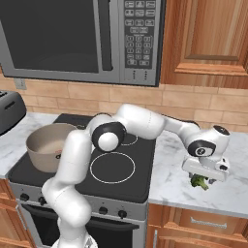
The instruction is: Put the broccoli and squash in the pot. Retrieve the spatula and lightly stir the vegetables in the pot.
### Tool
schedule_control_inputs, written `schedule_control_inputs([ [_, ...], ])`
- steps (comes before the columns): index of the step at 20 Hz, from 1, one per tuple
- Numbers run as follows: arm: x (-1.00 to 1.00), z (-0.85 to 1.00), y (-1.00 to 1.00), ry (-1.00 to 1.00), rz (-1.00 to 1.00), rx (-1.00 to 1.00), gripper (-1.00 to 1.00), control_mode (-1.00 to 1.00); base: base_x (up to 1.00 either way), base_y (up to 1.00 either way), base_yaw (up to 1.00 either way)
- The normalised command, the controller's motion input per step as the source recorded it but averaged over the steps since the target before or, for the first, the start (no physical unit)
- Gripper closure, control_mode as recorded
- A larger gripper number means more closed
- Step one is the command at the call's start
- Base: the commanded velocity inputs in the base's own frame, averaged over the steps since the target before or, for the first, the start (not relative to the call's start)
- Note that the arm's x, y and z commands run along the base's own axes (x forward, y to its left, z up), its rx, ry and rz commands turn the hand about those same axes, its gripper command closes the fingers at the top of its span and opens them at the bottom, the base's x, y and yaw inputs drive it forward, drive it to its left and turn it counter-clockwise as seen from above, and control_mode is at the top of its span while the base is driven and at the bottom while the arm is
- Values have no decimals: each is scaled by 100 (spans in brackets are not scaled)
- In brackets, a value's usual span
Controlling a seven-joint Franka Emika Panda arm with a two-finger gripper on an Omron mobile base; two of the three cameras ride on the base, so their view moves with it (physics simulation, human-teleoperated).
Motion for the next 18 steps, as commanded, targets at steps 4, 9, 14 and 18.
schedule_control_inputs([
  [4, 0, -4, 9, 0, 0, 0, -100, -100, 0, 0, 0],
  [9, 1, -15, 10, -4, 0, 0, -100, -100, 0, 0, 0],
  [14, 13, -25, 11, -4, 0, 0, -100, -100, 0, 0, 0],
  [18, 4, -16, 7, 0, 0, 0, -100, -100, 0, 0, 0],
])
